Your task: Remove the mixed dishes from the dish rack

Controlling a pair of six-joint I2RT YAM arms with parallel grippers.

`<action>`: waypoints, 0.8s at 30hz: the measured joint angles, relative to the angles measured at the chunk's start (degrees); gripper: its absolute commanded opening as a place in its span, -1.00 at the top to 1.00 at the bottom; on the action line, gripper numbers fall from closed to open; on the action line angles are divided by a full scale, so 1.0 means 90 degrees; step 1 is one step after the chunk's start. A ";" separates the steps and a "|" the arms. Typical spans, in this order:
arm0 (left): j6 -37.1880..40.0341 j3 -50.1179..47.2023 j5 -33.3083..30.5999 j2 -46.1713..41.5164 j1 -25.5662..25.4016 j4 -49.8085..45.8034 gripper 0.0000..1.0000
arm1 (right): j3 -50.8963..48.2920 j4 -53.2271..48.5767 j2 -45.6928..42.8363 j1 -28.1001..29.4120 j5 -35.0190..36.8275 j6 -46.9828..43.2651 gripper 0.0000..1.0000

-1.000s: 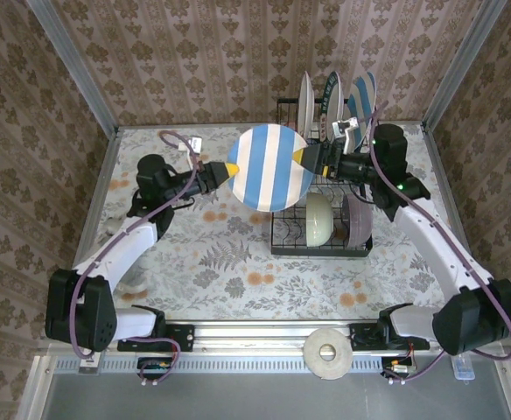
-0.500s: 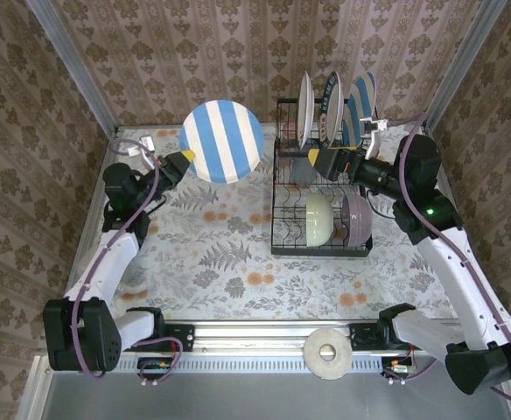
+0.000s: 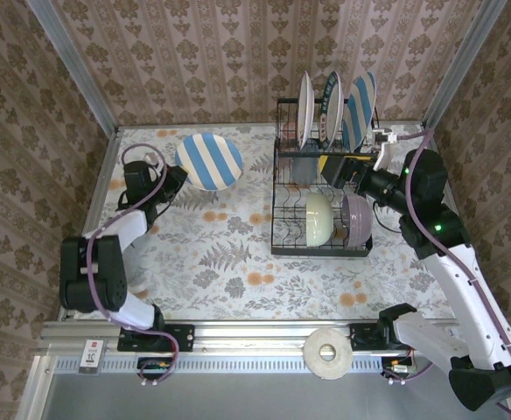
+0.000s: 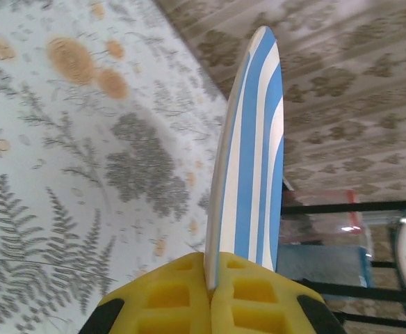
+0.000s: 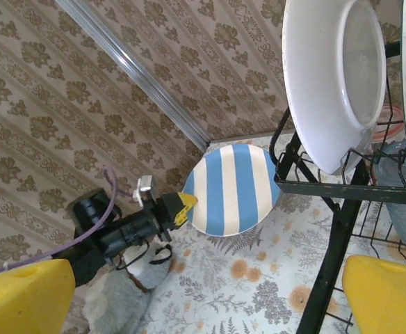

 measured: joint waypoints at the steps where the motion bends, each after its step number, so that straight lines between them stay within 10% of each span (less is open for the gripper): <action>1: 0.0022 0.0068 -0.0015 0.0172 0.0005 0.0010 1.00 | -0.0005 -0.0022 0.0000 0.0000 -0.0002 -0.0041 -1.00; 24: 0.0194 0.1882 -0.0036 0.2567 0.0396 0.0087 1.00 | -0.0146 -0.0685 -0.0056 -0.0010 -0.0627 -0.0493 -1.00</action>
